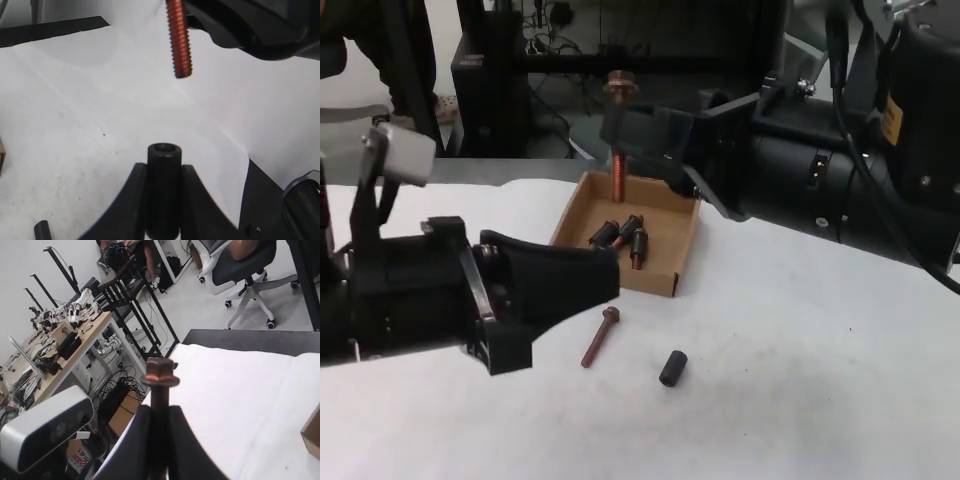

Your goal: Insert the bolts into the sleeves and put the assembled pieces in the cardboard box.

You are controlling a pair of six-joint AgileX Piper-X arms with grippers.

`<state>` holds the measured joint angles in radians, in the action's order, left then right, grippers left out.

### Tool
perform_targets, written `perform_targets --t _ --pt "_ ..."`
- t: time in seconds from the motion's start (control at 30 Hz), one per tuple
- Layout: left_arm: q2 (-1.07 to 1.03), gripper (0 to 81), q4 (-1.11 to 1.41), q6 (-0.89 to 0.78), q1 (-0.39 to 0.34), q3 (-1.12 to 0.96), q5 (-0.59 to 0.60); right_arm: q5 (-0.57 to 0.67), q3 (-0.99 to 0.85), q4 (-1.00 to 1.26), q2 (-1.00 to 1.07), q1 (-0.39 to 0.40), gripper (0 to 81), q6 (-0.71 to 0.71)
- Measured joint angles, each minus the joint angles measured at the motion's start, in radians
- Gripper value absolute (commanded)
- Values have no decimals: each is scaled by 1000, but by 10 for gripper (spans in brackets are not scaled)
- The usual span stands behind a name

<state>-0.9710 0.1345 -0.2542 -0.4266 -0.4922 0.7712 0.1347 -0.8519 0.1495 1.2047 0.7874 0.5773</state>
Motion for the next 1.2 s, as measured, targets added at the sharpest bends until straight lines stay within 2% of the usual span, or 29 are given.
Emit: perform_targets --t 0.4,0.9,1.2 --pt "0 17 55 -32 -4 1 -50 19 0 0 0 0 4 -18" --pt "0 17 75 -59 -4 1 -58 -38 0 0 0 0 4 -53" --pt "0 17 75 -59 -4 1 -58 -82 0 0 0 34 4 -25"
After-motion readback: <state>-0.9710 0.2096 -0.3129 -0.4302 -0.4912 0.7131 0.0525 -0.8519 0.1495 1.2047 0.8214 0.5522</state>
